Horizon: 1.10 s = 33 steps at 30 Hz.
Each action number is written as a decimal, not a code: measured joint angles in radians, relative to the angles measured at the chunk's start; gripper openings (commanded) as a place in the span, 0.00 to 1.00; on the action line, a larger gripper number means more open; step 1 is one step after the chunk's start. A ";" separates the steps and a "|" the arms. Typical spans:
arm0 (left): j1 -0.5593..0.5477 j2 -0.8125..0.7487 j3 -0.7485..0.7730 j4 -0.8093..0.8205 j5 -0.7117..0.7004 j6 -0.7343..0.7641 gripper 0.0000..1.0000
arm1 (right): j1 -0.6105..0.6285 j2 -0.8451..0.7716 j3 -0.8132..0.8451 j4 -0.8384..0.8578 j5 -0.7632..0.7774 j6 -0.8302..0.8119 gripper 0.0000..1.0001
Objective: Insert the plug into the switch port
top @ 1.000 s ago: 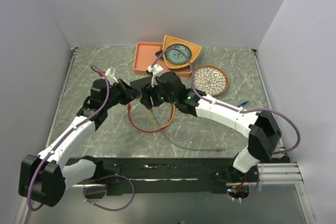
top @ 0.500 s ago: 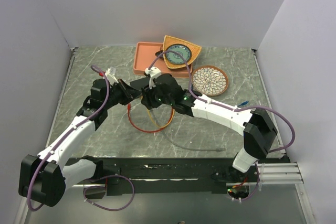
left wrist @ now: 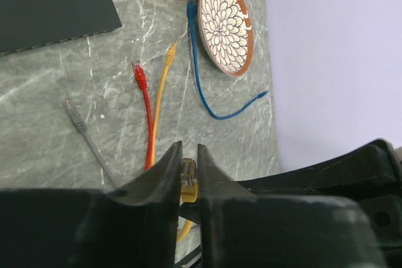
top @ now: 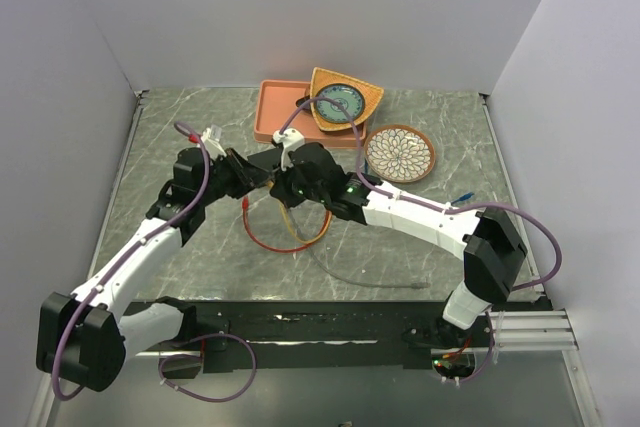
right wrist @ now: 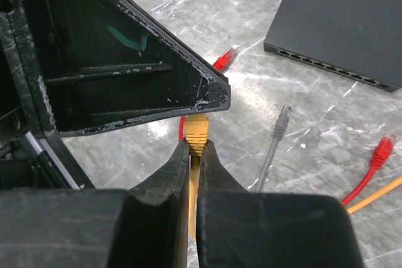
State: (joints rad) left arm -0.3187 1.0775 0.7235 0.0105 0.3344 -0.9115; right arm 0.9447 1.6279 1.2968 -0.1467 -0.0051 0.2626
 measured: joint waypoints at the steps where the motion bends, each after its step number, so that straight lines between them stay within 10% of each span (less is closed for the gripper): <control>1: 0.000 0.004 0.005 -0.003 -0.001 0.008 0.42 | 0.000 0.000 0.000 -0.001 0.005 -0.003 0.00; 5: 0.000 0.032 0.049 -0.043 -0.016 0.047 0.83 | 0.000 -0.003 -0.006 -0.014 0.047 -0.028 0.00; 8: 0.000 0.074 0.117 -0.062 -0.035 0.082 0.91 | -0.002 -0.027 -0.048 -0.025 0.077 -0.043 0.00; 33: -0.053 0.917 0.803 -0.263 -0.292 0.439 0.99 | -0.319 -0.459 -0.324 -0.137 0.093 -0.093 0.00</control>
State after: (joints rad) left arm -0.3721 1.9942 1.5261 -0.2527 0.0425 -0.4725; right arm 0.6258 1.1690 0.9730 -0.2840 0.0883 0.1699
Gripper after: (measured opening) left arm 0.989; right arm 0.045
